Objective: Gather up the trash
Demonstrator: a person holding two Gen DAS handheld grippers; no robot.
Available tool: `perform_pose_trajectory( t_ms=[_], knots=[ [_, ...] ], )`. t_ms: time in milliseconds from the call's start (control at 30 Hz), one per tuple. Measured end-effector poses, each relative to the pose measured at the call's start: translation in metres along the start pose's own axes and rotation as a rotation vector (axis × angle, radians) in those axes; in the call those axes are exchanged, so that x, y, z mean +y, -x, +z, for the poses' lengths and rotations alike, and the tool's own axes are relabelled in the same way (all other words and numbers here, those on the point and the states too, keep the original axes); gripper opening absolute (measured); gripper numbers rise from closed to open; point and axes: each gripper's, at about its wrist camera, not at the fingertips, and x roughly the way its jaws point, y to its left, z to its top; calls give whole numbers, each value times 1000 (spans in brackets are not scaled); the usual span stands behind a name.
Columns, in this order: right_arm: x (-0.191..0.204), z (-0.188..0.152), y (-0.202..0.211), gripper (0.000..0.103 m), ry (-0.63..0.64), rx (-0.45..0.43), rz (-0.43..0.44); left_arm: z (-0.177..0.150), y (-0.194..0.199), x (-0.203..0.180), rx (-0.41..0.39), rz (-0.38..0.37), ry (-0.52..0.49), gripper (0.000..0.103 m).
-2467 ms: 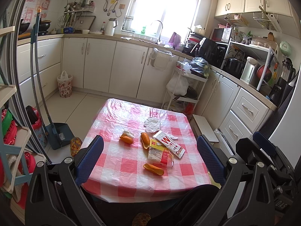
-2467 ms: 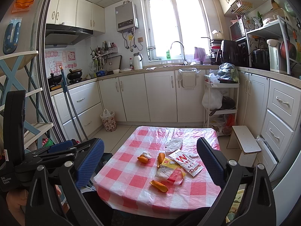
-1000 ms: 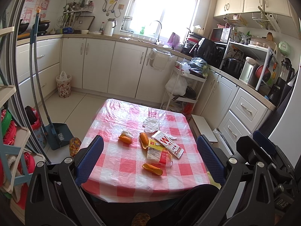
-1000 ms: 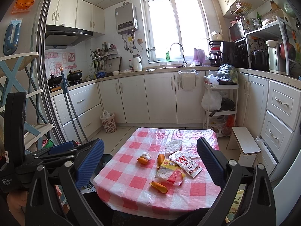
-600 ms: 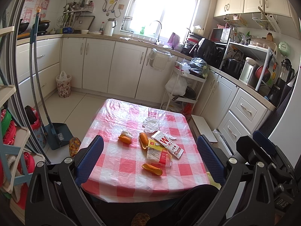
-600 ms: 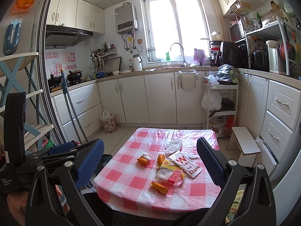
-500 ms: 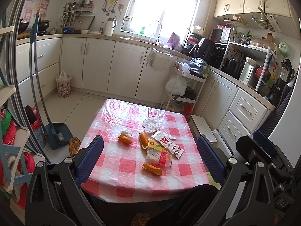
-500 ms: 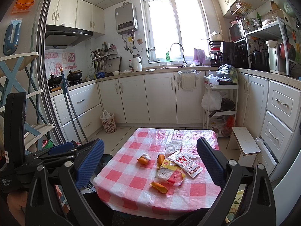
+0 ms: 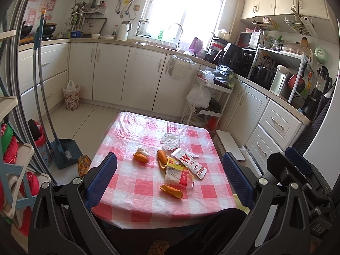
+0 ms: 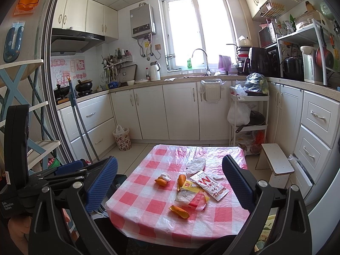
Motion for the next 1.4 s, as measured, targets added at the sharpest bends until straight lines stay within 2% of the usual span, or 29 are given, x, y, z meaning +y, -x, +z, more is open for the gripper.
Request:
perform_pose_trajectory(
  t_ms=[400, 667, 1400],
  knots=[
    [0, 0, 0, 95, 1, -1, 0, 0, 0, 0, 0, 0, -1, 96],
    [3, 12, 2, 95, -4, -14, -13, 0, 4, 3, -8, 10, 5, 96],
    [12, 3, -3, 95, 33, 5, -11, 3, 9, 21, -27, 32, 39, 96]
  ],
)
